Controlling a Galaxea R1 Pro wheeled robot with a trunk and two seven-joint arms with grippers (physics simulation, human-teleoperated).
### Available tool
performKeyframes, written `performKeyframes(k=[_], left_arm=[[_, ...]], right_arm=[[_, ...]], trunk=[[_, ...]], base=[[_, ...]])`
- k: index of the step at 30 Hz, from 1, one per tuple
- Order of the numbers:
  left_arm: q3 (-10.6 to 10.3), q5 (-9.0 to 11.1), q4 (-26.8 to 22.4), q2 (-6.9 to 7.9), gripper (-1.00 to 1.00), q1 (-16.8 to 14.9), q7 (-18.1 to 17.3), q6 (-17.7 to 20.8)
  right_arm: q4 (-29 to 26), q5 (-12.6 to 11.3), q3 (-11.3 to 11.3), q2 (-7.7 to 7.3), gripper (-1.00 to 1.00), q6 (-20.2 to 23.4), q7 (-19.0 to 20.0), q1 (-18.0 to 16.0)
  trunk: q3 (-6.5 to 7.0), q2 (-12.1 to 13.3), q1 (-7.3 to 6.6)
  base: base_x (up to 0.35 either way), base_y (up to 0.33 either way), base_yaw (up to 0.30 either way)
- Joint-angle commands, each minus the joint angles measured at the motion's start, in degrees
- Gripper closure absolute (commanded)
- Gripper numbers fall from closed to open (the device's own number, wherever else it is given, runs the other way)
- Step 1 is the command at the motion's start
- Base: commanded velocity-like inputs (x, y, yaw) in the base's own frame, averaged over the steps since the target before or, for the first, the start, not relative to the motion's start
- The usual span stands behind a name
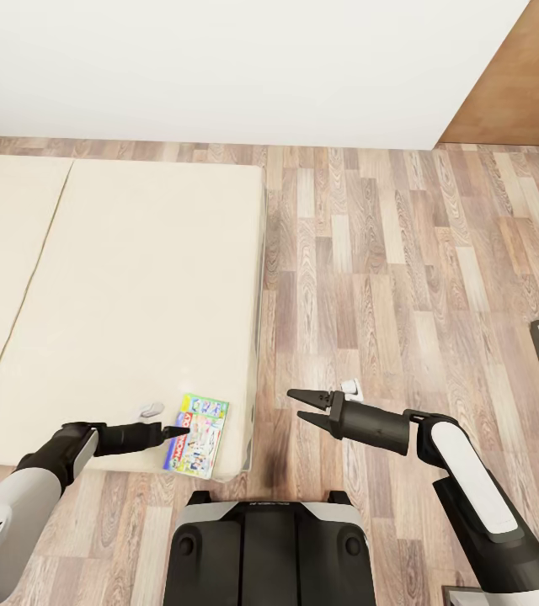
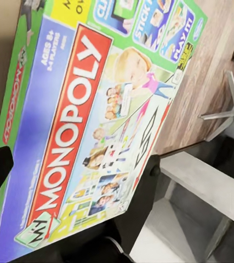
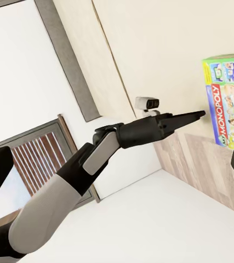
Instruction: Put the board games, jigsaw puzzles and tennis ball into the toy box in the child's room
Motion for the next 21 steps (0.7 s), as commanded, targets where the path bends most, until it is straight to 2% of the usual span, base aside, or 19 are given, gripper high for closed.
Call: performKeyframes(k=[1,21], left_arm=[[0.49,-0.58,-0.05,-0.04,-1.00,-0.02,-0.43,0.39],[0.60,-0.50,-0.05,-0.11,-1.00,-0.02,-0.70,0.40]], right_arm=[[-0.03,-0.14,0.04,-0.05,-1.00,0.09,-0.12,-0.03],[0.02,-0.07,0.08,0.10,-1.00,0.09,-0.31,-0.03]], trunk=[[-0.06,-0.09,0.03],[-0.06,-0.09,0.03]], base=[[0.000,0.000,0.000],[0.000,0.000,0.000]])
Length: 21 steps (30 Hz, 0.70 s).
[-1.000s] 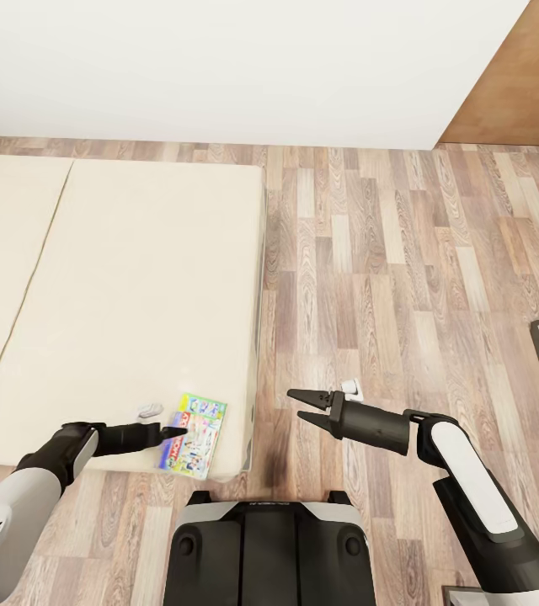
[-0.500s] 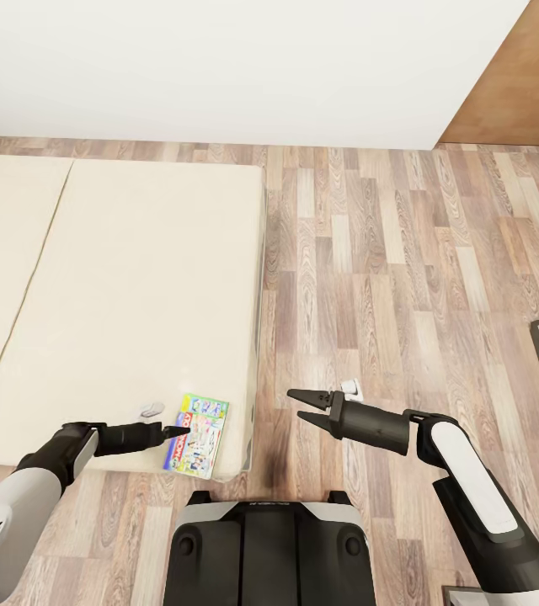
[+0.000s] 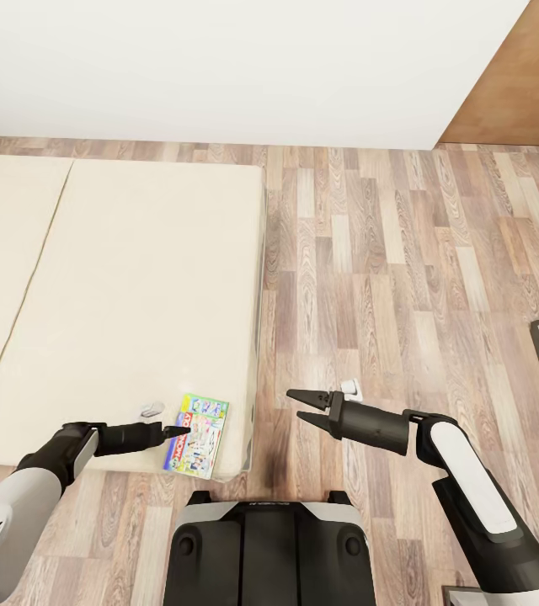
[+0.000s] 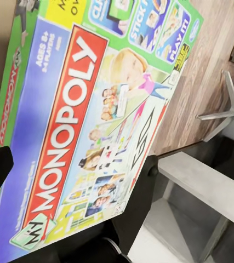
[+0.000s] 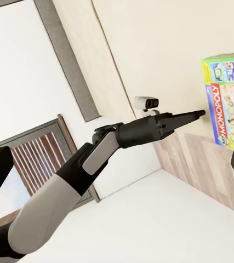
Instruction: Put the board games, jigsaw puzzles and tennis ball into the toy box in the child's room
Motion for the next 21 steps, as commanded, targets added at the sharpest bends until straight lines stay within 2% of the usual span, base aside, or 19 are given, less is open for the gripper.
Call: performKeyframes(k=[1,6,7,9,21], left_arm=[[0.49,-0.58,-0.05,-0.04,-1.00,-0.02,-0.36,0.40],[0.49,-0.58,-0.05,0.03,-1.00,-0.02,-0.36,0.40],[0.49,-0.58,-0.05,-0.03,-1.00,-0.02,-0.36,0.40],[0.49,-0.58,-0.05,-0.03,-1.00,-0.02,-0.34,0.40],[0.49,-0.60,-0.05,-0.02,-1.00,-0.02,-0.36,0.40]], right_arm=[[-0.02,-0.15,0.03,-0.04,-1.00,0.09,-0.14,-0.03],[-0.04,-0.17,-0.07,-0.04,-1.00,0.09,-0.20,-0.03],[-0.06,-0.21,-0.94,-0.05,-1.00,0.09,-0.21,-0.03],[-0.07,-0.22,-1.26,-0.07,-1.00,0.09,-0.21,-0.03],[-0.07,-0.22,-1.63,-0.06,-1.00,0.09,-0.22,-0.03]], trunk=[[-0.06,-0.09,0.03],[-0.06,-0.09,0.03],[-0.06,-0.09,0.03],[-0.06,-0.09,0.03],[-0.06,-0.09,0.03]], base=[[0.000,0.000,0.000],[0.000,0.000,0.000],[0.000,0.000,0.000],[0.000,0.000,0.000],[0.000,0.000,0.000]])
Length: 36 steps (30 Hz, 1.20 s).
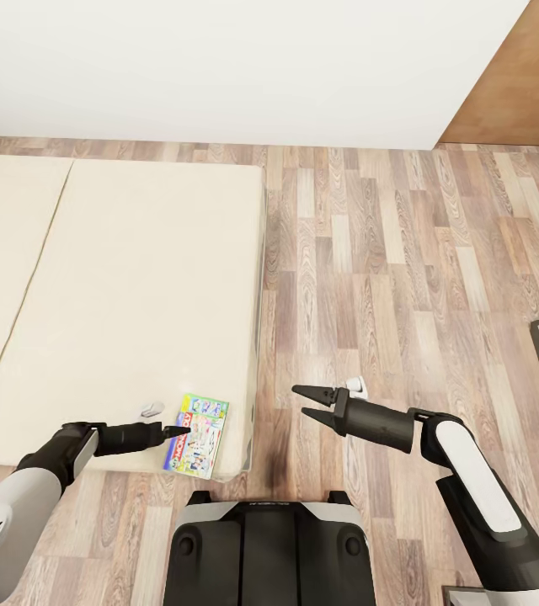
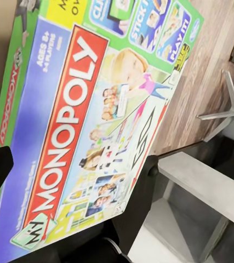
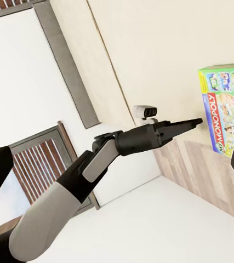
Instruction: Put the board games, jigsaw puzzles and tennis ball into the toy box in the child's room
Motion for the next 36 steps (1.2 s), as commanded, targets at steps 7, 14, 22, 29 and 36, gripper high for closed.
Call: performKeyframes(k=[7,14,22,29,36], left_arm=[[0.49,-0.57,-0.05,-0.07,-1.00,-0.02,-0.39,0.40],[0.49,-0.49,-0.05,-0.24,-1.00,-0.02,-0.52,0.74],[0.55,-0.25,-0.05,-0.56,-1.00,-0.02,-0.60,2.62],[0.63,-0.13,-0.08,-0.57,-1.00,-0.02,-0.62,4.20],[0.66,-0.12,-0.13,-0.59,-1.00,-0.10,-0.59,5.41]], right_arm=[[-0.03,-0.16,0.03,-0.07,-1.00,0.09,-0.15,-0.03],[-0.03,-0.16,0.05,-0.02,-1.00,0.09,-0.15,-0.03],[0.04,-0.16,0.02,-0.05,-1.00,0.09,-0.15,-0.03],[0.13,-0.20,-0.06,-0.15,-1.00,0.09,-0.03,-0.03],[0.56,-0.24,-1.18,-0.18,-1.00,0.09,0.02,-0.03]], trunk=[[-0.06,-0.09,0.03],[-0.06,-0.09,0.03],[-0.06,-0.09,0.03],[-0.06,-0.09,0.03],[-0.06,-0.09,0.03]], base=[[0.000,0.000,0.000],[0.000,0.000,0.000],[0.000,0.000,0.000],[0.000,0.000,0.000],[0.000,0.000,0.000]])
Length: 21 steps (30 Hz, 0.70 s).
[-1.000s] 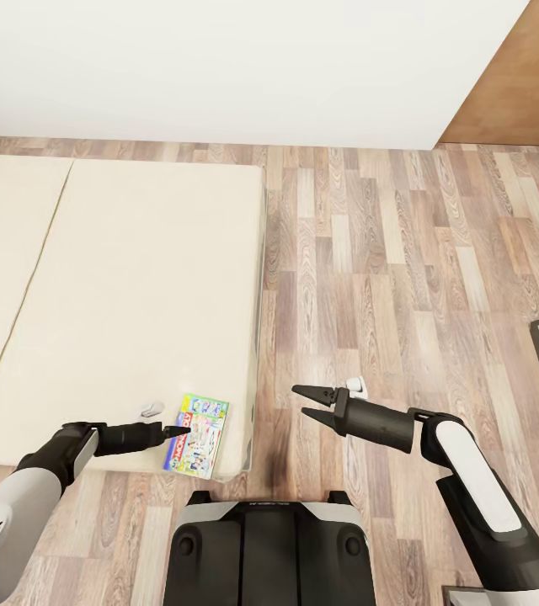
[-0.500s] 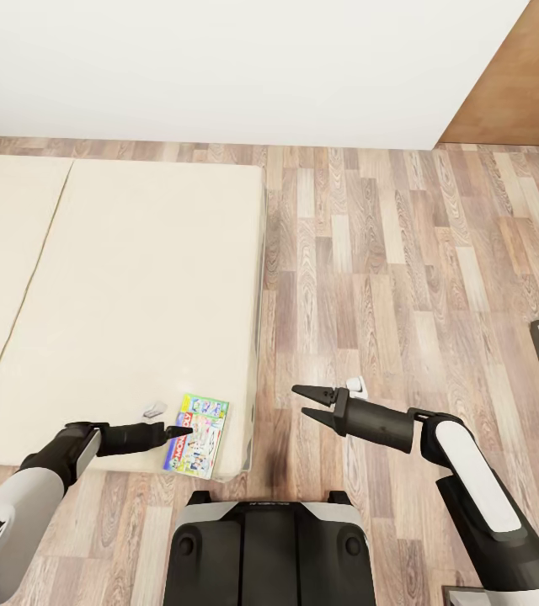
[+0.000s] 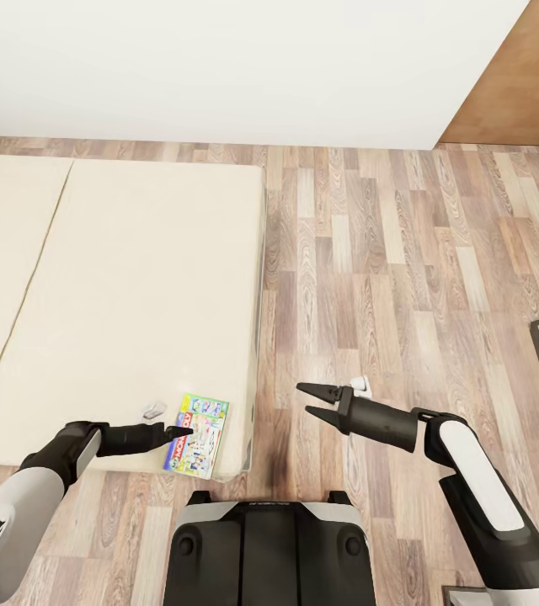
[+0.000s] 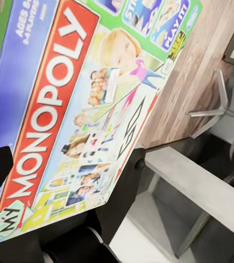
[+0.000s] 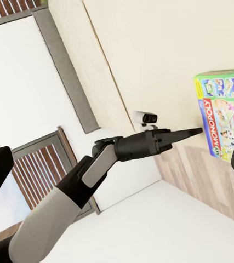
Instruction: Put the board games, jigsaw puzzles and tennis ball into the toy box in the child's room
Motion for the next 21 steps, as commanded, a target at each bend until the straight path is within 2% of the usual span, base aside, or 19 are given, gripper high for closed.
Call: performKeyframes(k=[1,12,21], left_arm=[[0.49,-0.60,-0.04,-0.04,-1.00,-0.03,-0.35,0.59],[0.41,-0.56,-0.66,0.03,-1.00,-0.33,-0.16,3.37],[0.40,-0.83,-0.75,0.45,-1.00,-0.52,0.11,3.94]], right_arm=[[0.02,-0.15,-0.11,-0.06,-1.00,0.09,-0.13,-0.03],[0.09,-0.15,-0.37,-0.04,-1.00,0.09,-0.13,-0.03],[0.09,-0.15,-0.37,-0.04,-1.00,0.09,-0.20,-0.03]], trunk=[[-0.06,-0.09,0.03],[-0.06,-0.09,0.03],[-0.06,-0.09,0.03]], base=[[0.000,0.000,0.000],[0.000,0.000,0.000],[0.000,0.000,0.000]])
